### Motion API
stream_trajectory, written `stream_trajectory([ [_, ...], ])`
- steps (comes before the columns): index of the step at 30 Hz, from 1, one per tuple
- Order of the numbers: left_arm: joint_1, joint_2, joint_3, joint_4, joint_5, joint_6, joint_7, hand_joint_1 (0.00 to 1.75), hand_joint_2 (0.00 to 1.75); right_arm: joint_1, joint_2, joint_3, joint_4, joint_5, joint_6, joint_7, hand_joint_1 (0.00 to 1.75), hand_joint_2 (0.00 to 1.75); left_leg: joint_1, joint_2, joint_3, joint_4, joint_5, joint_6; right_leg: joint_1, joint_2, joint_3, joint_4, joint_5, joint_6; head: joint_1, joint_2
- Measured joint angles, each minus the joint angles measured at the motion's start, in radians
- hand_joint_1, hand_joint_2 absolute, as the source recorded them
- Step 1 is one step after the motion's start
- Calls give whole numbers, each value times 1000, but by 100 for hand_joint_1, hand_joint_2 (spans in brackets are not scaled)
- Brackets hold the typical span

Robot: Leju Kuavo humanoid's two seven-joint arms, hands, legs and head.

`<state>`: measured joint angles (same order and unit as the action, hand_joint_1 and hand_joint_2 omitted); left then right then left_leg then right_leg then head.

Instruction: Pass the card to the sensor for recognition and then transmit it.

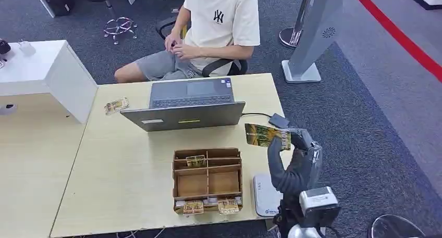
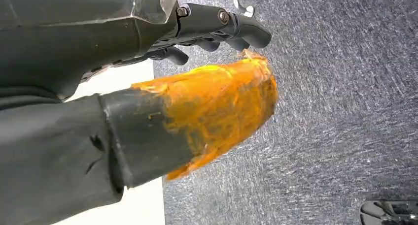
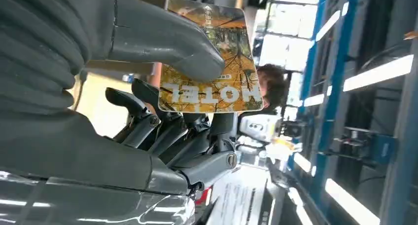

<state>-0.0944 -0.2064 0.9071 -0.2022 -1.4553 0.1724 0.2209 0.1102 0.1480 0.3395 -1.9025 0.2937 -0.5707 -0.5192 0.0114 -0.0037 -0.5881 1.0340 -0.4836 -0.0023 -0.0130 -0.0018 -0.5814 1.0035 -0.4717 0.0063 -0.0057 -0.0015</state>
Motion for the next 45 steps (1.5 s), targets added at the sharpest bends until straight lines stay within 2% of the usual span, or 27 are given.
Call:
stream_trajectory([
  [7, 0, -2, 13, 0, -2, 6, -2, 0, 0, 2, -2, 0, -28, -3, 27, -26, 175, 175, 0, 0, 0, 0, 0, 0, 0, 0, 0, 0, 0, 0, 0, 0],
  [12, -2, -3, 14, 0, -14, 5, -3, 0, 0, -33, -5, 19, -12, 99, 27, -7, 175, 175, 0, 0, 0, 0, 0, 0, 0, 0, 0, 0, 0, 0, 0, 0],
  [17, -6, -3, 14, 0, -60, -13, -3, 0, 0, -179, -11, 65, 108, 406, -78, 94, 175, 175, 0, 2, 1, 0, 1, 0, 0, 1, 1, 0, 1, 0, 0, 0],
  [19, -7, -3, 14, 0, -71, -14, -3, 0, 0, -239, -12, 78, 165, 488, -106, 130, 175, 175, 0, 1, 1, 0, 2, 0, 0, 1, 1, 0, 1, 0, 0, 0],
  [26, -15, -7, 13, 0, -103, -35, 4, 0, 0, -432, -8, 84, 358, 757, -118, 224, 175, 175, 0, 1, 1, 0, 2, -1, 0, 1, 1, 0, 2, 0, 0, 0],
  [29, -20, -10, 10, 0, -112, -42, 10, 0, 0, -497, 9, 84, 432, 876, -119, 249, 175, 175, 0, 1, 1, 0, 2, -1, 0, 1, 1, 0, 2, 0, 0, 0],
  [35, -25, -16, -12, 0, -113, -50, 16, 0, 0, -571, 42, 79, 523, 1089, -119, 290, 175, 175, 0, 1, 0, 0, 2, -1, 0, 1, 0, 0, 2, 0, 0, 0],
  [40, -28, -19, -25, 0, -112, -56, 19, 0, 0, -601, 53, 79, 555, 1173, -119, 345, 175, 175, 0, 1, 0, 0, 2, -1, 0, 1, 1, 0, 2, 0, 0, 0],
  [41, -28, -20, -29, 0, -113, -57, 19, 0, 0, -603, 53, 80, 559, 1187, -119, 358, 155, 175, 0, 1, 0, 0, 2, -1, 0, 0, 1, 0, 2, 0, 0, 0],
  [42, -28, -21, -30, 0, -113, -57, 19, 0, 0, -604, 53, 83, 561, 1198, -119, 368, 37, 175, 0, 1, 0, 0, 2, -1, 0, 0, 1, 0, 2, 0, 0, 0],
  [43, -28, -21, -30, 0, -112, -57, 19, 0, 0, -604, 53, 85, 564, 1207, -119, 380, 0, 175, 0, 1, 0, 0, 2, -1, 0, 0, 1, 0, 2, 0, 0, 0],
  [45, -28, -21, -31, 0, -113, -57, 19, 0, 0, -604, 53, 91, 570, 1213, -119, 407, 0, 175, 0, 1, 0, 0, 2, -1, 0, 1, 1, 0, 2, 0, 0, 0],
])
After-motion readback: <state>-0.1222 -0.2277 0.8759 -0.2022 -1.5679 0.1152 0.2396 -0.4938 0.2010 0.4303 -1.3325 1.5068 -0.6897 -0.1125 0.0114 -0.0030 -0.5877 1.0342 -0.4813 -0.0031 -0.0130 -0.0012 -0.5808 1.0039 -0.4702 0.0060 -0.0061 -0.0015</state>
